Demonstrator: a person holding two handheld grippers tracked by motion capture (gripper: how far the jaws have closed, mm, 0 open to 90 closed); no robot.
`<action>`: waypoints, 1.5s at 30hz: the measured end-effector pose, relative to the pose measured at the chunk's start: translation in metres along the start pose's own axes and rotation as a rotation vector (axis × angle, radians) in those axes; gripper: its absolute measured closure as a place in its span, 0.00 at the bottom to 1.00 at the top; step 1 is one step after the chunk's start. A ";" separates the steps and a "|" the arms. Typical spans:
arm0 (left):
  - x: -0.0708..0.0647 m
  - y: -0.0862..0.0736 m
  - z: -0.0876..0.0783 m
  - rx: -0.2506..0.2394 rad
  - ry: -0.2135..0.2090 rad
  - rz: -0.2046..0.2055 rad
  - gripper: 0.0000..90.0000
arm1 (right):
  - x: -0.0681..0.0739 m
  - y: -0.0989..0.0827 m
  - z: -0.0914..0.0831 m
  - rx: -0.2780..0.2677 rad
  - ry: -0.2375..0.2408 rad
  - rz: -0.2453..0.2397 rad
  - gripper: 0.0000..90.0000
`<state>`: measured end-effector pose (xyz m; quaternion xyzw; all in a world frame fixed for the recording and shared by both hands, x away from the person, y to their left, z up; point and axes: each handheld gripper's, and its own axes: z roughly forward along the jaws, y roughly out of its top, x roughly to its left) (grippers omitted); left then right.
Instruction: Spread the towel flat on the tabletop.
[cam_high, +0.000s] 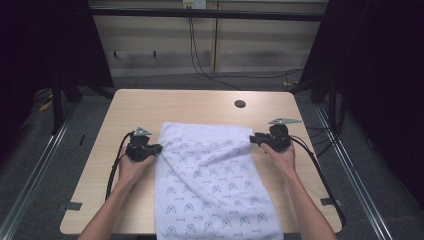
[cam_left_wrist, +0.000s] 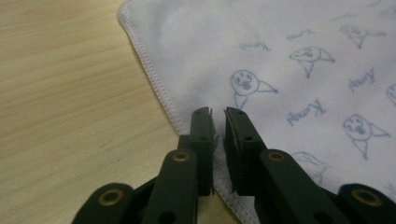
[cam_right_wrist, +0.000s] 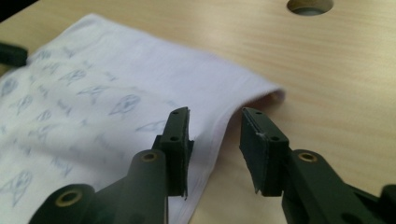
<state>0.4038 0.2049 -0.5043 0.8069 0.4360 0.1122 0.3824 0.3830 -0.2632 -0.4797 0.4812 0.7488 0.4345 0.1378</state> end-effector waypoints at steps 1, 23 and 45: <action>-0.002 -0.001 -0.001 -0.004 -0.011 -0.014 0.86 | 0.004 -0.004 -0.004 0.009 -0.004 -0.012 0.66; -0.059 -0.050 -0.044 0.047 -0.235 0.132 0.71 | 0.037 -0.057 -0.022 0.160 0.020 -0.205 0.98; -0.082 -0.063 -0.058 0.133 -0.362 0.203 0.96 | 0.043 -0.096 -0.079 0.203 0.101 -0.119 0.94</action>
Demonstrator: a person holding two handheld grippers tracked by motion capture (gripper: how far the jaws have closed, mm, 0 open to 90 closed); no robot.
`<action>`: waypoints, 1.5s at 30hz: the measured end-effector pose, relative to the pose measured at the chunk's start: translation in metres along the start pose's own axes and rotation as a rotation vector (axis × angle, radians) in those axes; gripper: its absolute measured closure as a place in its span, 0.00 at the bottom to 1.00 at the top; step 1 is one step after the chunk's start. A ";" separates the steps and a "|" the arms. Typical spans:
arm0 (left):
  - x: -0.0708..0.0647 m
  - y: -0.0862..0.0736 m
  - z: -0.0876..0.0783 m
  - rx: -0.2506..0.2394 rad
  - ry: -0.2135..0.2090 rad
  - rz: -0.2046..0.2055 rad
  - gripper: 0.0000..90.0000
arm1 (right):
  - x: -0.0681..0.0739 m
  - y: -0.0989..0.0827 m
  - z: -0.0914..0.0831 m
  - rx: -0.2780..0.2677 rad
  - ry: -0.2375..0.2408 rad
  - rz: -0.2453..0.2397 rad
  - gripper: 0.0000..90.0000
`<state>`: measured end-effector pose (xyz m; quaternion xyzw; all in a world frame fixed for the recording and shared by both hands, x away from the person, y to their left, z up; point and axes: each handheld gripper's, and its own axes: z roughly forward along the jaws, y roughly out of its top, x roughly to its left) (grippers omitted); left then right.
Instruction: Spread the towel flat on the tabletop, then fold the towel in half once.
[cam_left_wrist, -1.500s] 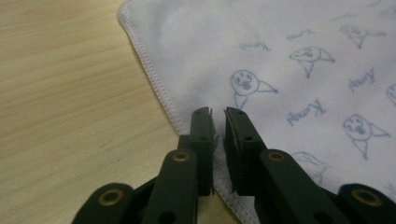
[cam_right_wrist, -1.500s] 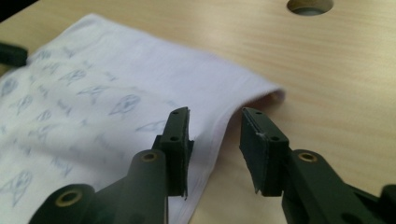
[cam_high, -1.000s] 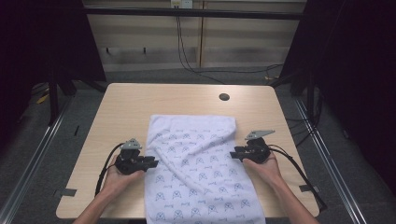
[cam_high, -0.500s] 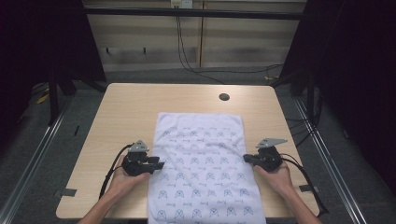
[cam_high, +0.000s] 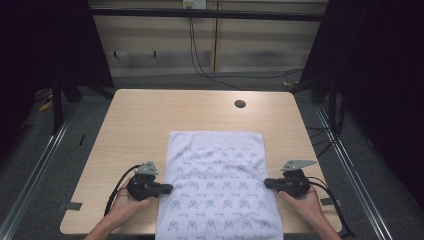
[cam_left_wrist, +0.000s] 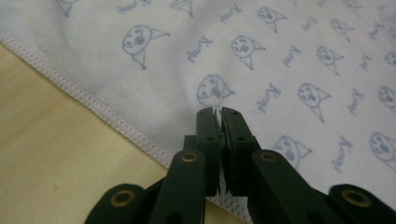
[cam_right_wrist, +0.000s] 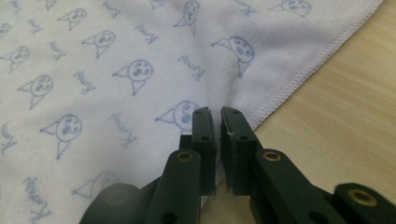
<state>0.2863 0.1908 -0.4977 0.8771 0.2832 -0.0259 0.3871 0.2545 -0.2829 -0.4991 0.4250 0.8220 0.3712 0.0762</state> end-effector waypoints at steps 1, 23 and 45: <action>-0.003 -0.003 -0.002 -0.003 0.000 0.006 0.94 | 0.000 0.000 0.000 0.002 0.010 -0.003 0.93; 0.051 0.034 0.020 -0.100 0.156 -0.083 0.71 | -0.033 0.047 0.023 -0.110 -0.020 0.035 0.73; 0.013 0.010 0.008 -0.037 0.048 -0.015 0.96 | 0.000 0.015 0.014 0.004 -0.022 -0.001 0.99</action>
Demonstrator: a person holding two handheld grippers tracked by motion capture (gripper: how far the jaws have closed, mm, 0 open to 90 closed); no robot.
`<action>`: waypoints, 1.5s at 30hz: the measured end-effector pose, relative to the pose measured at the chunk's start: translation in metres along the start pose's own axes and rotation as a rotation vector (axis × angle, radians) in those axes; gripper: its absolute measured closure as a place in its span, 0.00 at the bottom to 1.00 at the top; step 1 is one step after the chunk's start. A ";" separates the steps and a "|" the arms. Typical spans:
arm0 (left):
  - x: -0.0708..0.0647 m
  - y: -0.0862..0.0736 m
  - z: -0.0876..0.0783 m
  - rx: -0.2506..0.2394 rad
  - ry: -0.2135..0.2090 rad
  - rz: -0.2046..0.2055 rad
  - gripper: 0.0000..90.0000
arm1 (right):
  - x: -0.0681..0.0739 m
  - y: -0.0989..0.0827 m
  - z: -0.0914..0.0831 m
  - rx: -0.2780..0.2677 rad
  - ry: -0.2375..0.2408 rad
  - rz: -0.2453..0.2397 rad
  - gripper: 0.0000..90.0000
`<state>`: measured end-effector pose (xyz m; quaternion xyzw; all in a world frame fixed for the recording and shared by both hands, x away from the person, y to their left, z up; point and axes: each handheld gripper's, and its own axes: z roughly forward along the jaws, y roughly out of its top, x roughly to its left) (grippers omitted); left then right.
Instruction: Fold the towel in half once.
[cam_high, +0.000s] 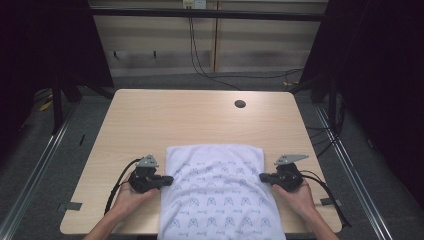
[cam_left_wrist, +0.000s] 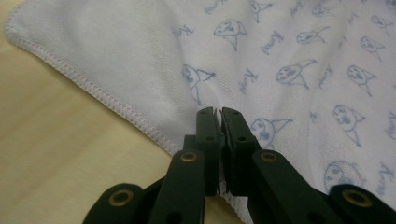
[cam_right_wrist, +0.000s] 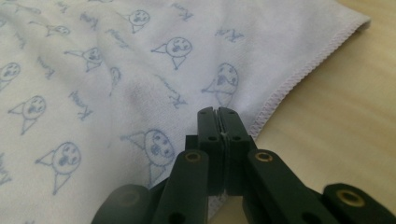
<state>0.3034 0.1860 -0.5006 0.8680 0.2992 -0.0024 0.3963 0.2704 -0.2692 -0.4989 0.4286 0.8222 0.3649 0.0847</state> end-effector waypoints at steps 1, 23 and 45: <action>-0.006 -0.003 -0.001 0.002 -0.016 0.007 0.95 | 0.005 -0.004 -0.004 0.008 0.002 -0.002 0.99; 0.049 0.027 -0.003 -0.093 0.137 -0.131 0.61 | -0.060 0.035 0.021 -0.096 -0.070 0.085 0.64; 0.057 0.039 0.025 -0.038 0.040 -0.054 0.95 | -0.050 0.035 0.022 -0.092 0.022 0.078 0.95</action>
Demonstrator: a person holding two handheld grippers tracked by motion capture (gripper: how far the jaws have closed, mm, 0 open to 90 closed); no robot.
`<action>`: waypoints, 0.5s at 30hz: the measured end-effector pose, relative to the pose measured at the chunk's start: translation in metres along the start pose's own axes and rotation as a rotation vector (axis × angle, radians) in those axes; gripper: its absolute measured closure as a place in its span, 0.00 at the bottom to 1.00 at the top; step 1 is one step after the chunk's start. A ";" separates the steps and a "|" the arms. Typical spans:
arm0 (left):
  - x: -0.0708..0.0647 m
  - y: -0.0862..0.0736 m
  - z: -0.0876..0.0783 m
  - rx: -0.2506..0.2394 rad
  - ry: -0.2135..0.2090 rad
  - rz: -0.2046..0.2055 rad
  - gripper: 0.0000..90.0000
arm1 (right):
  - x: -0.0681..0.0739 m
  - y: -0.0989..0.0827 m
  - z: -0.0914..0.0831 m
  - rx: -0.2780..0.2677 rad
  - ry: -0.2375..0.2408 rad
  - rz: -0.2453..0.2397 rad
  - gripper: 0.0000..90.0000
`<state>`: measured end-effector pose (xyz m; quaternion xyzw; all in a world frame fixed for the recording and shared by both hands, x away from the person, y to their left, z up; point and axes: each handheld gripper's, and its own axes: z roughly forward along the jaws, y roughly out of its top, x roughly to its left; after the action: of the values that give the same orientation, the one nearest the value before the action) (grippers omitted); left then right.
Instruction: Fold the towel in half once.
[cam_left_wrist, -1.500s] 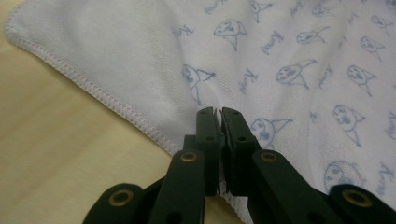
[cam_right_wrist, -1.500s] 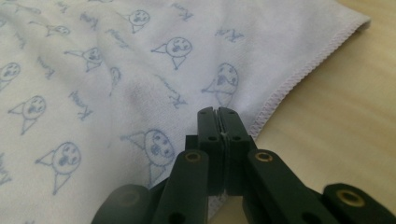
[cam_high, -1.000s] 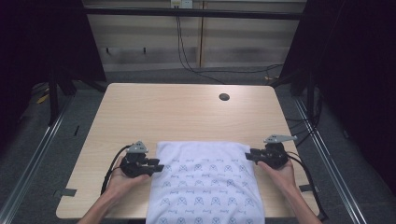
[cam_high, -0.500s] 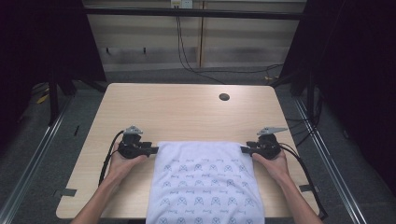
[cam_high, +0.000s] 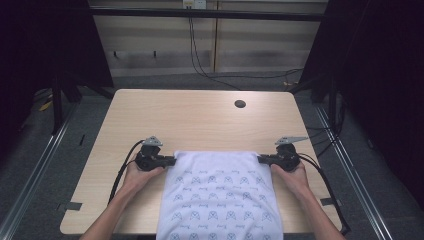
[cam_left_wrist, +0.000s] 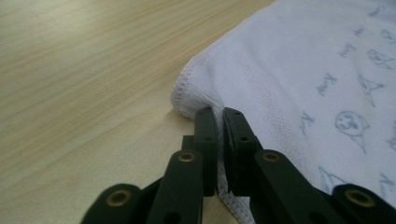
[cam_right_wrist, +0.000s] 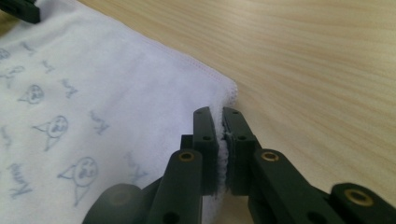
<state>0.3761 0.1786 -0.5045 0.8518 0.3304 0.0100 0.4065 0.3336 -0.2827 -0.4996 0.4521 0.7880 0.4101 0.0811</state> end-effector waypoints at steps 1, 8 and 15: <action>0.002 0.001 -0.004 -0.017 -0.007 -0.023 0.96 | 0.000 0.001 -0.001 -0.006 0.006 0.001 0.95; 0.002 0.017 -0.041 -0.159 -0.018 -0.043 0.97 | 0.008 0.022 -0.023 -0.116 0.060 -0.001 0.96; 0.009 0.052 -0.065 -0.207 0.040 -0.023 0.97 | 0.007 0.068 -0.039 -0.203 0.038 -0.025 0.96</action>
<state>0.3937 0.2046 -0.4271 0.8009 0.3456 0.0566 0.4857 0.3538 -0.2827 -0.4236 0.4239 0.7494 0.4950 0.1167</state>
